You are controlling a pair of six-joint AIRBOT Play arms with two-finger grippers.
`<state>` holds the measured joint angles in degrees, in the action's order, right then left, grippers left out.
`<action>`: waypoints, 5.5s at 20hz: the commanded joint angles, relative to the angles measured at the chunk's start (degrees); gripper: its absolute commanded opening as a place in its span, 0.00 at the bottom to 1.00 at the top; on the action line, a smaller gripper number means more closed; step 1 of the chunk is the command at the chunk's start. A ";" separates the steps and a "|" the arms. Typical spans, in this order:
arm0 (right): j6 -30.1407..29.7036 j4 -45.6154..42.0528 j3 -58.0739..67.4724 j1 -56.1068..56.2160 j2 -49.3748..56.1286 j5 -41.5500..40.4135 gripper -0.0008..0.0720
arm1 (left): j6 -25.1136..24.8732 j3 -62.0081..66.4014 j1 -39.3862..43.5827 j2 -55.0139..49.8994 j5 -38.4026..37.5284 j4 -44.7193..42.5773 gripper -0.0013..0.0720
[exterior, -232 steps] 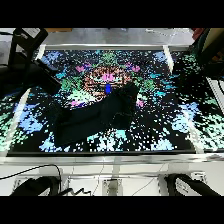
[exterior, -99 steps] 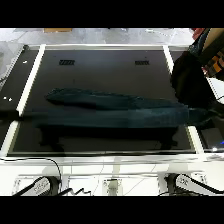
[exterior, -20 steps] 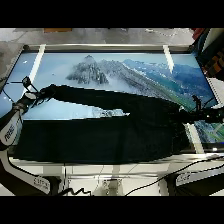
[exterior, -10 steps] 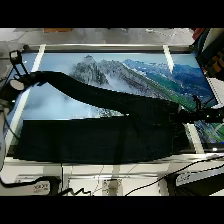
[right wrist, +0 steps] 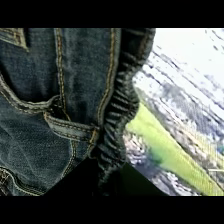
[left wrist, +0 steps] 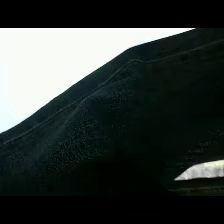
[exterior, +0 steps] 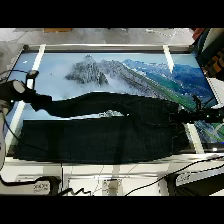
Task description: Fold the clothes and pants, and hang the long-sleeved shirts on hangers.
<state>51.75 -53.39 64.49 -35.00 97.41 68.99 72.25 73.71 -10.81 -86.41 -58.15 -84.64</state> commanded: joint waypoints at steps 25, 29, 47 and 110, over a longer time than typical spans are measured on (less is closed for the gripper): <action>0.02 0.02 -0.02 0.00 0.02 -2.62 0.07 | -6.08 -1.03 -24.50 -8.66 0.59 21.86 0.82; 0.02 0.04 -0.02 0.00 0.02 -2.67 0.07 | -7.32 -1.03 -23.06 -11.91 8.11 25.88 0.81; 0.24 2.56 1.68 0.00 -1.07 -3.28 0.07 | -4.92 1.66 -19.56 -7.41 12.76 29.18 0.05; 9.03 -3.74 -28.63 -19.63 -23.56 -3.93 0.77 | -1.16 0.44 -7.61 15.04 3.58 8.44 0.76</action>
<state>65.14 -64.58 42.83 -54.46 73.82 76.25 71.11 74.11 -20.05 -71.48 -54.68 -76.18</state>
